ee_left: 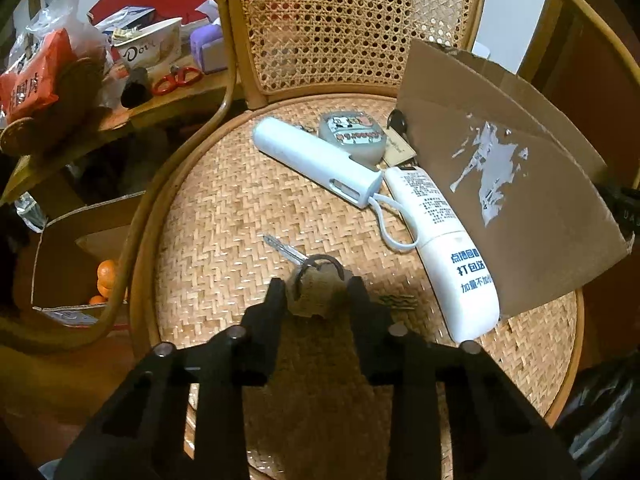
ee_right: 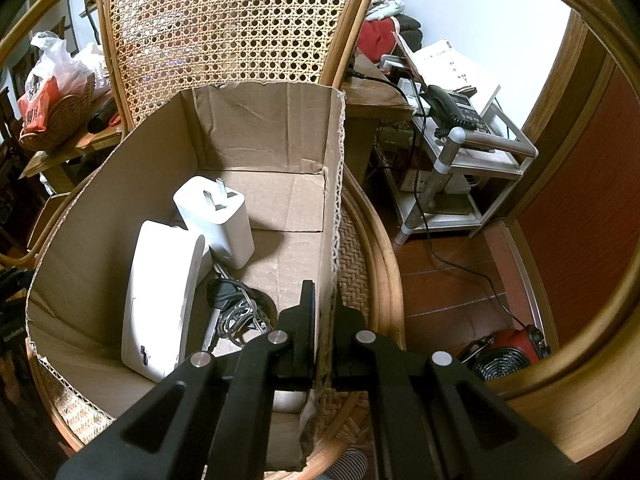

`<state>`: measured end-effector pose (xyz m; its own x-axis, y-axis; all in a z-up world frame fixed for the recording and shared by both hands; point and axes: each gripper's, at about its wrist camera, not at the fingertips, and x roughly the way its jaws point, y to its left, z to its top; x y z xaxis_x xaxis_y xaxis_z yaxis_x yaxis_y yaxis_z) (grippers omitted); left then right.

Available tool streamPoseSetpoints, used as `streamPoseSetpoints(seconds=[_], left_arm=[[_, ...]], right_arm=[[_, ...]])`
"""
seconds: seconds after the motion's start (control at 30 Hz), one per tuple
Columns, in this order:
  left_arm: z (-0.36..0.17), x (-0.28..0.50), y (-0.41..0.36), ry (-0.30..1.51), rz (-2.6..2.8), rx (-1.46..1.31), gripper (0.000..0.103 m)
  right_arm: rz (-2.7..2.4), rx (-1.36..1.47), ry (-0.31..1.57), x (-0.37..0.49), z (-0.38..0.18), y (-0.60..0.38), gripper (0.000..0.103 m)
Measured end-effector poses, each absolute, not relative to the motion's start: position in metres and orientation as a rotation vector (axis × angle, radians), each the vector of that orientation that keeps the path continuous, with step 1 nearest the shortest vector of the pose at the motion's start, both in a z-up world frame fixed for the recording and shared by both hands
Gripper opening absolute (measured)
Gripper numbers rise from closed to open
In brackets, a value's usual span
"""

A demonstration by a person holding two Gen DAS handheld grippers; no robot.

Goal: Organize rigid objects
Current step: 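Grasp the remaining single key on the seat with the left gripper, then carry the key into the box and open the left gripper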

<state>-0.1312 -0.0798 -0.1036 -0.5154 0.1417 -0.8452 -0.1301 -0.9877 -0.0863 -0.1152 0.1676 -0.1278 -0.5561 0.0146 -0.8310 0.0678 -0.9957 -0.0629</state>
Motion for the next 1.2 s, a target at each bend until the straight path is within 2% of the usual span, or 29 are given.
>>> streamPoseSetpoints(seconds=[0.2,0.57,0.9,1.2], left_arm=[[-0.087,-0.128,-0.083,-0.012,2.617,-1.413,0.011],[-0.048,-0.116,-0.071,0.025,2.602,-1.293,0.001],[-0.013,-0.111,-0.062,0.072,2.623,-1.216,0.001],[-0.003,-0.115,-0.047,0.107,2.634,-1.205,0.001]], right_arm=[[-2.742,1.466,0.135,-0.116,-0.127,0.168,0.006],[-2.742,1.467,0.135,-0.116,-0.127,0.168,0.007],[-2.742,1.467,0.135,-0.116,-0.127,0.168,0.006],[-2.741,1.467,0.135,-0.116,-0.128,0.167,0.006]])
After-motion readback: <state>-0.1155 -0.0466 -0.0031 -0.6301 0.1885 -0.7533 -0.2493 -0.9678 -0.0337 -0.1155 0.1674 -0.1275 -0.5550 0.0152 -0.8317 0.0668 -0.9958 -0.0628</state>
